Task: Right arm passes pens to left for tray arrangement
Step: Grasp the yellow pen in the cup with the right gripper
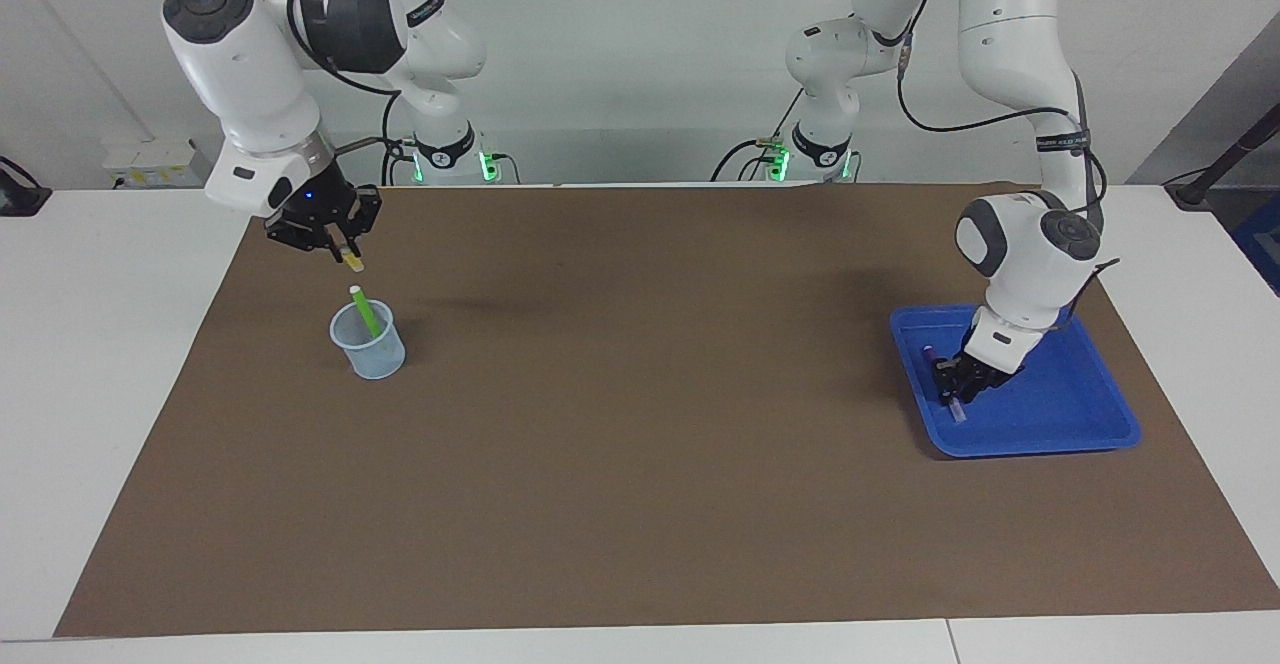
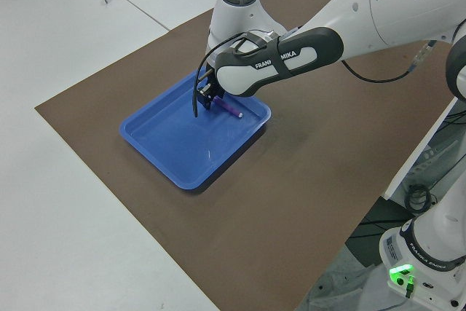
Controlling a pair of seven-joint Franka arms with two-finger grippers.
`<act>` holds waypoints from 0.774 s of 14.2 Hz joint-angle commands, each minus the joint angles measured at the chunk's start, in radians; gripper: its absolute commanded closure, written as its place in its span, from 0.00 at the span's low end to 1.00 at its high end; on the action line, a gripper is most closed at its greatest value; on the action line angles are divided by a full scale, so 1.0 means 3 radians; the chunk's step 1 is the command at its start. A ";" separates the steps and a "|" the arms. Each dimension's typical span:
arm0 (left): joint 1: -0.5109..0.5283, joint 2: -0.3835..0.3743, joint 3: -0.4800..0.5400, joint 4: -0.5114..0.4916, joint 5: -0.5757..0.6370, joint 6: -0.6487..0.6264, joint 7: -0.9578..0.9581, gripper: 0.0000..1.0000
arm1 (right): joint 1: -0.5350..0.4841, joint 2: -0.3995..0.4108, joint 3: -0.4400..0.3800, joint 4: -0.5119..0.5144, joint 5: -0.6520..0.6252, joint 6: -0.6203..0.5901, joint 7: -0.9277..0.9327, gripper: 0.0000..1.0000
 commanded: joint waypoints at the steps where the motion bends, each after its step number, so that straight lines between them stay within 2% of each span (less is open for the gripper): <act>1: -0.0013 0.0087 0.0012 0.0046 0.0068 0.0072 0.0014 0.40 | -0.0013 0.0056 0.0170 0.0159 0.0101 -0.0130 0.0267 1.00; 7: -0.0028 0.0082 0.0012 0.0036 0.0068 0.0067 -0.0012 0.40 | -0.0008 0.0061 0.0186 0.0230 0.0669 -0.0146 0.1147 1.00; 11: -0.0074 0.0016 0.0012 0.0020 0.0068 -0.0060 -0.0037 0.32 | -0.0008 0.0030 0.0242 0.0261 0.1006 -0.0177 0.1735 1.00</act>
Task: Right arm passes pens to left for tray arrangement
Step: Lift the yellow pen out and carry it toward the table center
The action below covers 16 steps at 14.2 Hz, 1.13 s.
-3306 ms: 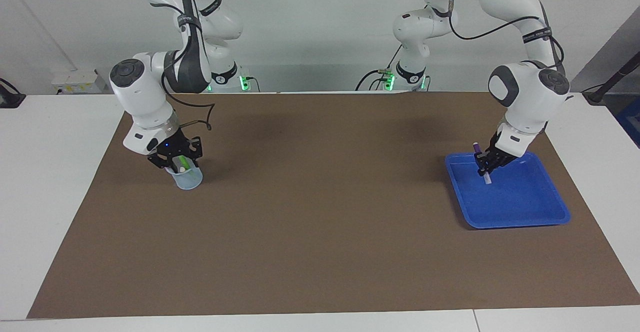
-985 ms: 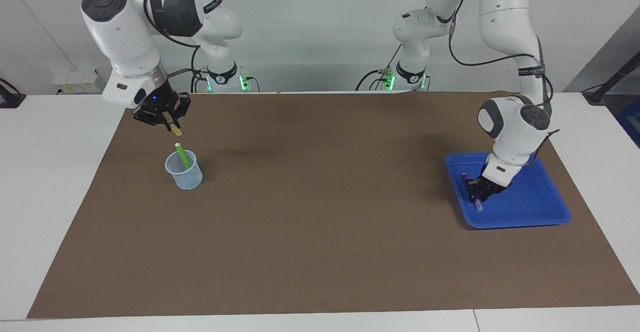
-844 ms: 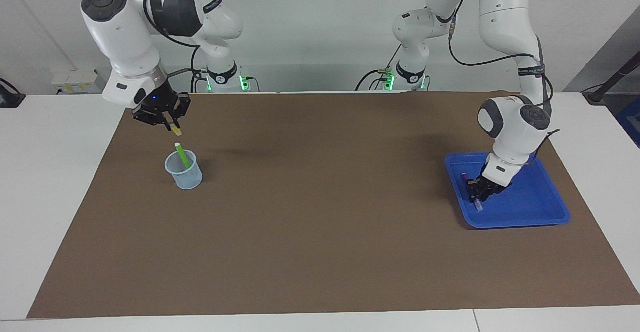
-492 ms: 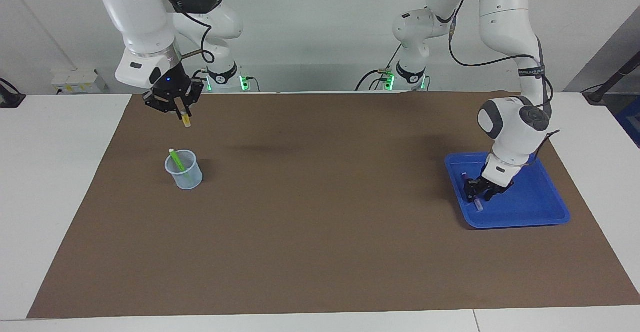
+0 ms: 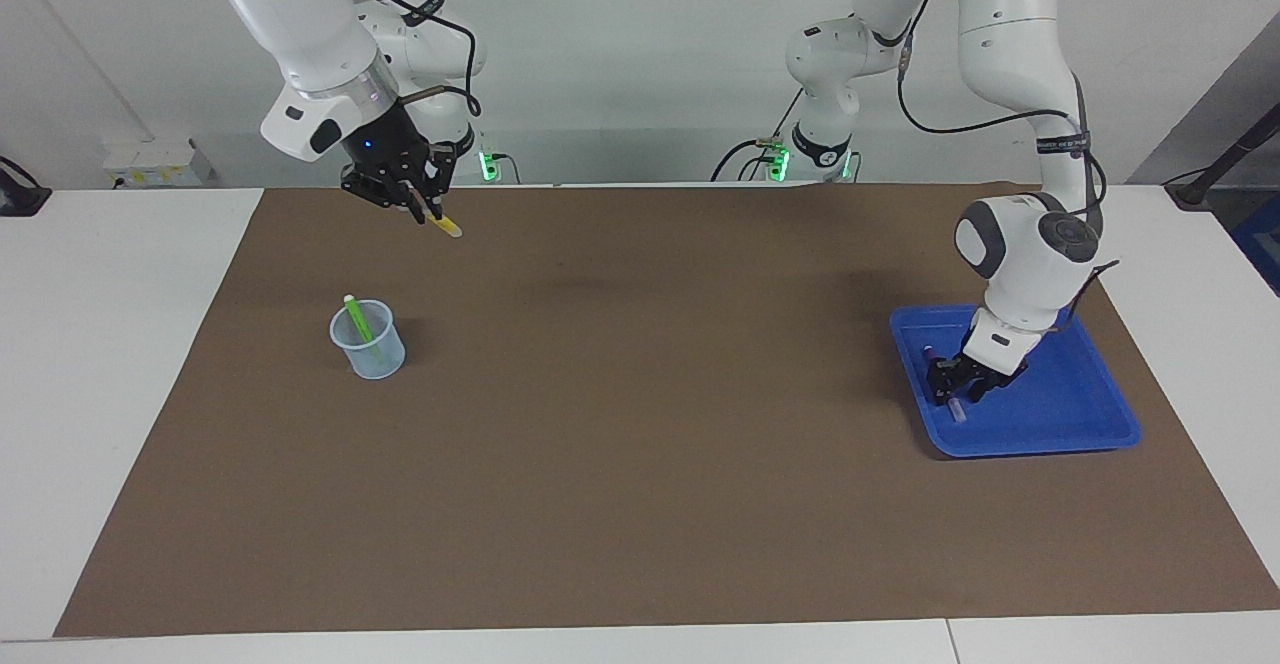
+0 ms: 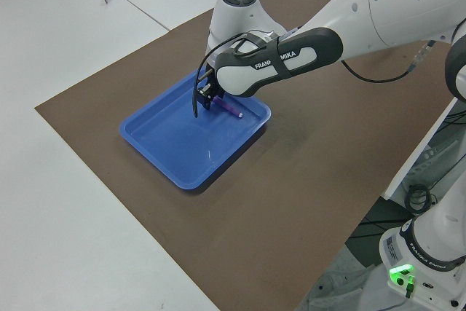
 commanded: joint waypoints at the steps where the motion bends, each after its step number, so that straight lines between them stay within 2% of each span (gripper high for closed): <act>1: -0.0075 -0.0074 0.0019 0.0025 0.0060 -0.0166 -0.0043 0.32 | -0.0022 0.0019 0.0074 0.0088 0.0219 -0.0052 0.0408 1.00; 4: -0.0080 -0.0238 0.0019 0.0015 0.0060 -0.0387 -0.0094 0.32 | -0.0017 -0.0011 0.0120 0.0017 0.0561 0.0096 0.0858 1.00; 7: -0.0111 -0.0442 0.0019 -0.0026 0.0065 -0.0622 -0.0151 0.32 | -0.0012 -0.0103 0.0125 -0.0167 0.0715 0.0234 0.1165 1.00; 12: -0.0127 -0.0887 0.0003 0.0004 0.0065 -0.1230 -0.0156 0.32 | 0.0269 -0.0144 0.0125 -0.0269 0.0930 0.0500 0.1871 1.00; 16: -0.0121 -0.1163 -0.0007 0.0004 0.0024 -0.1583 -0.0171 0.32 | 0.0443 -0.0374 0.0125 -0.0754 0.1216 0.0964 0.2178 1.00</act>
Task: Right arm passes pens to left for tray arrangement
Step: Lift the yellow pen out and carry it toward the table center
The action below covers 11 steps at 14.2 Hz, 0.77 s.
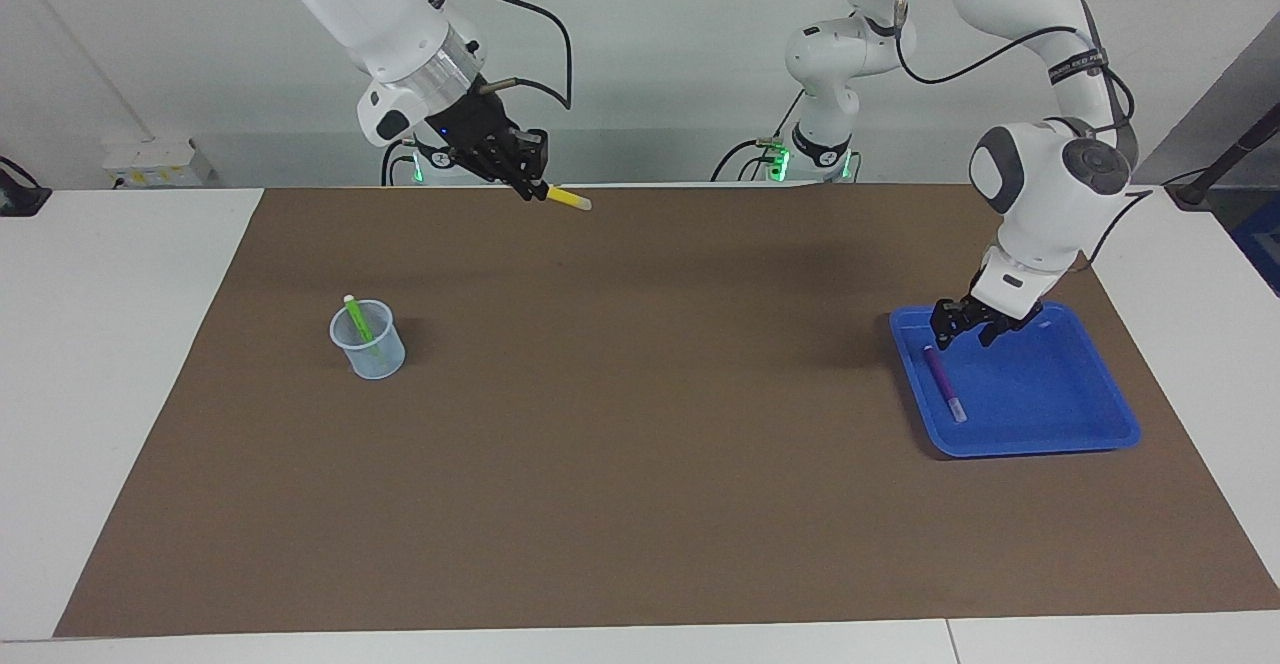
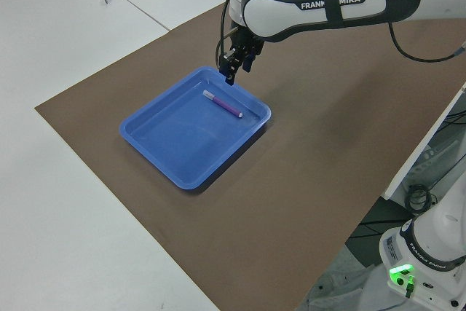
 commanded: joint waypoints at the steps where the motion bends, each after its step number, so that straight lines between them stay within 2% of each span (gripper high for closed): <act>1: -0.0031 -0.0243 0.0008 -0.0033 0.0018 -0.0249 -0.0097 0.32 | 0.0152 -0.0279 0.0003 -0.0475 0.0206 0.0414 0.0223 1.00; 6: -0.0108 -0.0631 0.0002 -0.0053 0.0008 -0.0659 -0.0164 0.32 | 0.0408 -0.0269 0.0003 -0.0639 0.0308 0.0926 0.0714 1.00; 11: -0.0205 -0.0785 -0.0003 -0.0053 -0.0007 -0.0767 -0.0133 0.24 | 0.0582 -0.0253 0.0003 -0.0828 0.0569 0.1518 0.1168 1.00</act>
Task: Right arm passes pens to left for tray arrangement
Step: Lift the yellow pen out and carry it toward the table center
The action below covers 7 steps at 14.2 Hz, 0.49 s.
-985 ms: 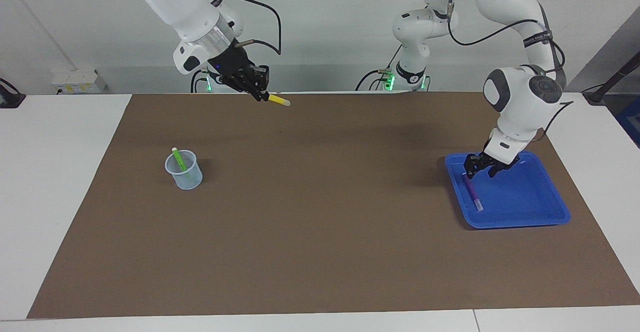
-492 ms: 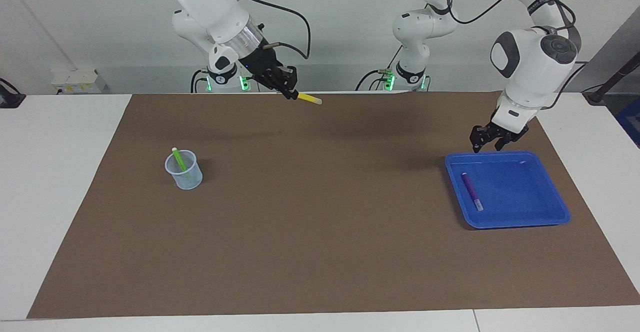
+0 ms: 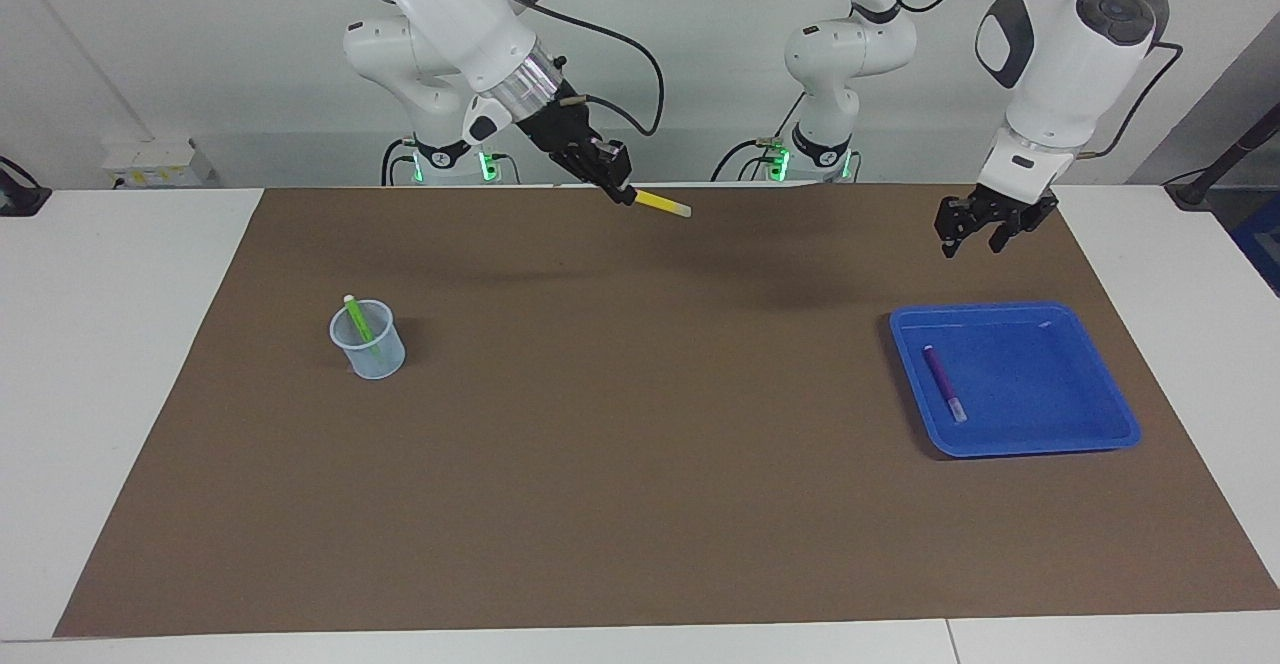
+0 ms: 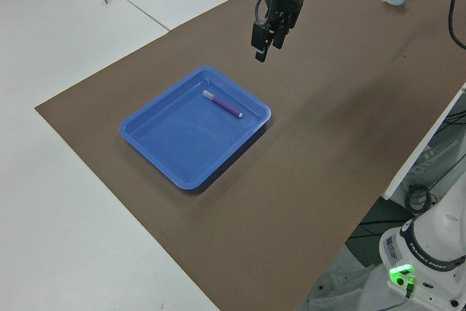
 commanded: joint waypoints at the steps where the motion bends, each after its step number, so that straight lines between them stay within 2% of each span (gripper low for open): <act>1: -0.0094 -0.0109 0.0024 -0.0056 -0.0018 -0.0073 -0.0032 0.21 | 0.0130 -0.0055 -0.0004 -0.0168 0.0238 0.0453 0.0353 1.00; 3: -0.0089 -0.0155 0.0029 -0.0046 -0.0141 -0.0139 -0.0052 0.00 | 0.0232 -0.0045 -0.0004 -0.0250 0.0280 0.0887 0.0645 1.00; 7: -0.0068 -0.0232 0.0045 -0.0031 -0.0341 -0.0359 -0.0195 0.00 | 0.0259 -0.0019 -0.0004 -0.0255 0.0290 0.1048 0.0748 1.00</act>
